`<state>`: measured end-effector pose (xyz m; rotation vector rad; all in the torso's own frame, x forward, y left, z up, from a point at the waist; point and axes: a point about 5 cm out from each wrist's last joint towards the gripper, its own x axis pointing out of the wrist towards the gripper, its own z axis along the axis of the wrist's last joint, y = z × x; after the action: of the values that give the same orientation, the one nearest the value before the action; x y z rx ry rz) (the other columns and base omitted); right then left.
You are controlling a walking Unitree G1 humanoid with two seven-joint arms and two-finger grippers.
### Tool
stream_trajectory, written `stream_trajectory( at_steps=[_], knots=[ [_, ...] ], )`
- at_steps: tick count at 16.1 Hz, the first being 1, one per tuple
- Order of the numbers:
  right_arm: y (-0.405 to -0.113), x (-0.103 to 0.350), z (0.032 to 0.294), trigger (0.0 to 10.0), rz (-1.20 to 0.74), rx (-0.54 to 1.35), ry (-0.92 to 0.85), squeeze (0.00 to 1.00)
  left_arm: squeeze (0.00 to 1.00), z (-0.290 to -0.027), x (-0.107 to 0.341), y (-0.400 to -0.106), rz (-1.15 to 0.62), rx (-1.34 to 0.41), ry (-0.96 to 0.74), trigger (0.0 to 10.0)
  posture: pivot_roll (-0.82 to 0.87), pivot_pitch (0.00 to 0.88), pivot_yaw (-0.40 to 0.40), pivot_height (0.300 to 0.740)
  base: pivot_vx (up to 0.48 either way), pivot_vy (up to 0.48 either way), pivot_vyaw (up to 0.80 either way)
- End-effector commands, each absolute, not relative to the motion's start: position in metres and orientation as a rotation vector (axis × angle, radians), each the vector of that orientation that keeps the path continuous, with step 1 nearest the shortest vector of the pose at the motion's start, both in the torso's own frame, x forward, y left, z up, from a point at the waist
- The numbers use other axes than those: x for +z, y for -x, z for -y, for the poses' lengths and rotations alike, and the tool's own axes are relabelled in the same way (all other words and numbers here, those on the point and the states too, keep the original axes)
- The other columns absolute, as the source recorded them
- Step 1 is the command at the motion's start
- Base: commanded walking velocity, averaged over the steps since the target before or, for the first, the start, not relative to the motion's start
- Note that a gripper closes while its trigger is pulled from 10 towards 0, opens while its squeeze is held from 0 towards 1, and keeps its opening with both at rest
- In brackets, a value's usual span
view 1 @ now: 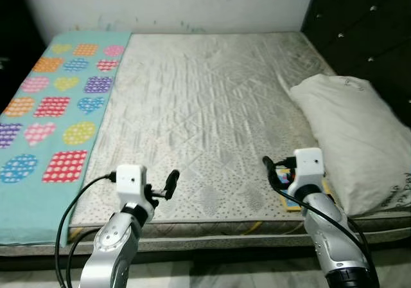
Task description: Clean up the room
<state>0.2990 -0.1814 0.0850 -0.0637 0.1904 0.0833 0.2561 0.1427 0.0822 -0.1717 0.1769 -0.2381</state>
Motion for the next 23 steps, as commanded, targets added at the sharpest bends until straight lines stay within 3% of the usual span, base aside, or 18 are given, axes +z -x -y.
stream_trajectory(
  at_steps=[1,23],
  knots=[
    [-0.3002,0.0857,0.1794,10.0,-0.186,0.09,0.059,0.0,0.0,-0.1473,0.0781,-0.2536,-0.193,-0.22,0.158,10.0,-0.12,0.068,0.011,0.74,0.0,0.0,0.0],
    [-0.3068,0.0909,0.1859,10.0,-0.142,0.056,0.064,0.0,0.0,-0.1459,0.0781,-0.2576,-0.184,-0.225,0.145,10.0,-0.13,0.047,0.013,0.74,0.0,0.0,-0.76]
  ],
)
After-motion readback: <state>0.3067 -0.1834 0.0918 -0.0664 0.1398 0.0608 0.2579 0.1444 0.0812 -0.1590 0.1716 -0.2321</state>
